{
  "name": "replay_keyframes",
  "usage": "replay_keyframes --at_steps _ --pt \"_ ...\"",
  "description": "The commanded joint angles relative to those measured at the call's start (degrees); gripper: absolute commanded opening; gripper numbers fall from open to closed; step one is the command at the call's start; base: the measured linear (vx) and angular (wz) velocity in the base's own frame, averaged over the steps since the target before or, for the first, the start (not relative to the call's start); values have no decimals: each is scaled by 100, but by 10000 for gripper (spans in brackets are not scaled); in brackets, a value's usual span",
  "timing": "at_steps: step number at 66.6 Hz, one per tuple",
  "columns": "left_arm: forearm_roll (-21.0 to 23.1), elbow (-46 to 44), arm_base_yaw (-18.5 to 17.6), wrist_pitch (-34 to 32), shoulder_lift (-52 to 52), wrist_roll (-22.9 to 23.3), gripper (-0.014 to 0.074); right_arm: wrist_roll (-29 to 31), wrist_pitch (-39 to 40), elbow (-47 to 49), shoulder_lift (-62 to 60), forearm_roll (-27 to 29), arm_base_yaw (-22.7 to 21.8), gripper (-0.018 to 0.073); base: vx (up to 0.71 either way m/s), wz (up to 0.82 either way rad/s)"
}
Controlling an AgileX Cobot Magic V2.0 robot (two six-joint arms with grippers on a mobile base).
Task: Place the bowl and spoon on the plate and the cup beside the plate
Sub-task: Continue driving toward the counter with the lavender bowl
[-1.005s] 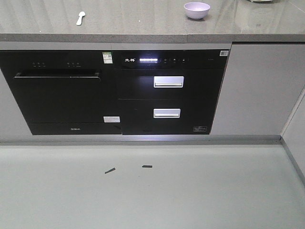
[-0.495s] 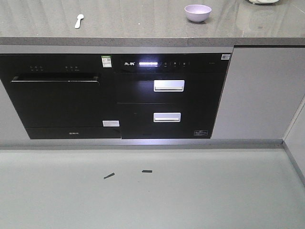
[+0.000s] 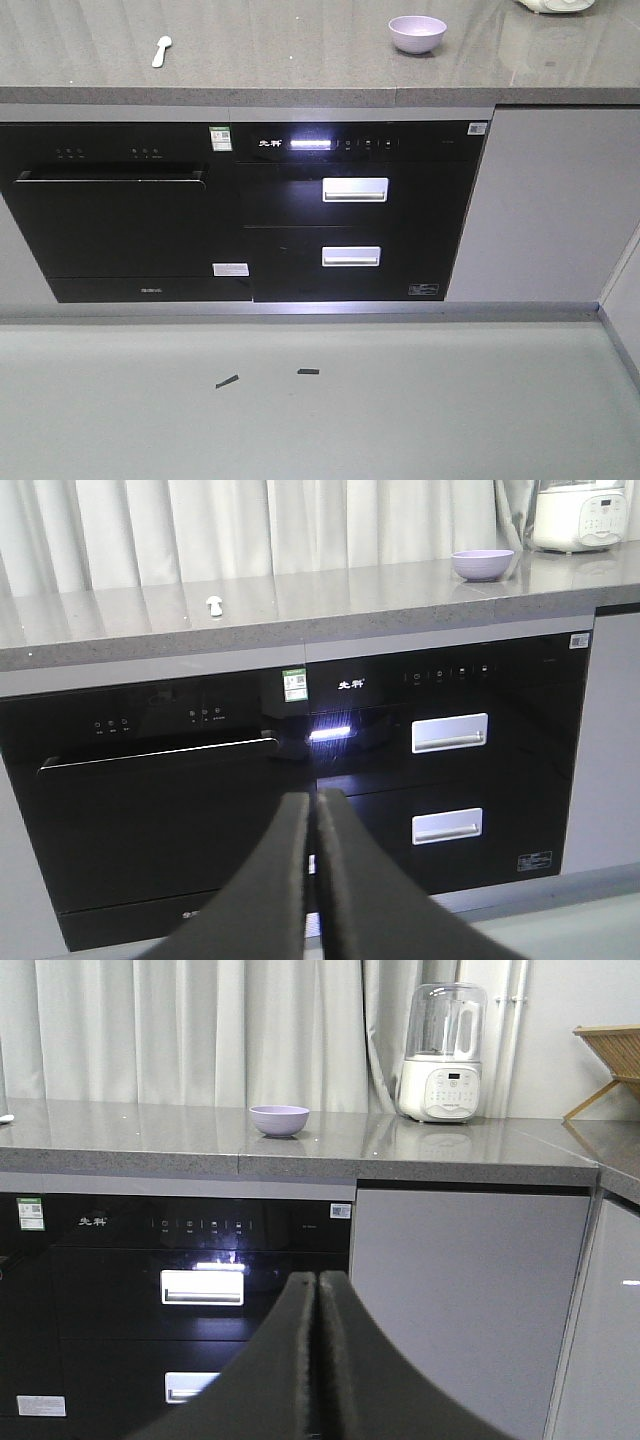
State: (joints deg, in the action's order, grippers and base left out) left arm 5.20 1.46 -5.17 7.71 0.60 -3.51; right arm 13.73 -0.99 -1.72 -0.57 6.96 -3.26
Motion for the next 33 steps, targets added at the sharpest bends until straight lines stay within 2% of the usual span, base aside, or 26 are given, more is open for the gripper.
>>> replay_keyframes --at_steps 1,33 --pt "53 173 -3 -435 99 46 -6 26 406 -76 -63 -18 -36 -5 10 -1" --pt "53 173 -3 -435 99 46 -6 26 406 -76 -63 -18 -36 -5 10 -1"
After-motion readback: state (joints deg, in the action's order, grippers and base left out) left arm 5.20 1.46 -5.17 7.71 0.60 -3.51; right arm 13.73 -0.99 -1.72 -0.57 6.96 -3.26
